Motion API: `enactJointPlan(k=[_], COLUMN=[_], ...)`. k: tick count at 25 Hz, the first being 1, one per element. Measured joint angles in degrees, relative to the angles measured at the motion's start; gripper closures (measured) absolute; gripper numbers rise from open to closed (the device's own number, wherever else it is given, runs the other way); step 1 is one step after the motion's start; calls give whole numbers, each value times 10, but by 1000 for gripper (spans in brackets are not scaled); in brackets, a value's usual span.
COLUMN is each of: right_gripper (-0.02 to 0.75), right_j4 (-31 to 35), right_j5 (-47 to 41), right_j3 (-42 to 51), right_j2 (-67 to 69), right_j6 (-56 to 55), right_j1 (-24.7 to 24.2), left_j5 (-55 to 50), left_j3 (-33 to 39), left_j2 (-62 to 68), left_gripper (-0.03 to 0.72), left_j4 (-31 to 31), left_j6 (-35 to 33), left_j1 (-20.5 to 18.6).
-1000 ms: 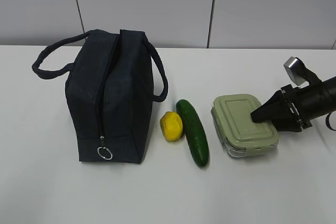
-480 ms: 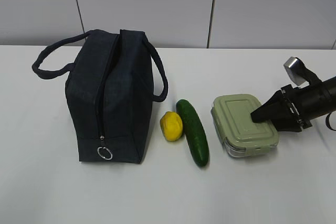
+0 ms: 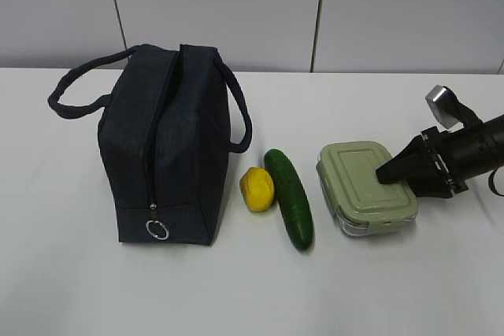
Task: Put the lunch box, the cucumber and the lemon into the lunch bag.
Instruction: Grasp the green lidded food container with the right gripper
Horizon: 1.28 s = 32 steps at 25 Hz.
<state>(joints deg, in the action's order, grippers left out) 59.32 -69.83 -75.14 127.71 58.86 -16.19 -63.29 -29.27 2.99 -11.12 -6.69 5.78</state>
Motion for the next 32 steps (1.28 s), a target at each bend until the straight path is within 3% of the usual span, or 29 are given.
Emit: enactJointPlan(k=[23, 32], right_gripper=[293, 344], right_j4=[-1, 0], right_j5=[0, -2], right_j3=[0, 0], right_j2=[0, 0], right_j6=[-12, -15], right_j1=[0, 0], left_j5=[0, 0], left_j3=[0, 0], left_j2=[0, 0], left_gripper=[452, 452], left_j4=[0, 0], left_j6=[0, 0], left_j1=[0, 0])
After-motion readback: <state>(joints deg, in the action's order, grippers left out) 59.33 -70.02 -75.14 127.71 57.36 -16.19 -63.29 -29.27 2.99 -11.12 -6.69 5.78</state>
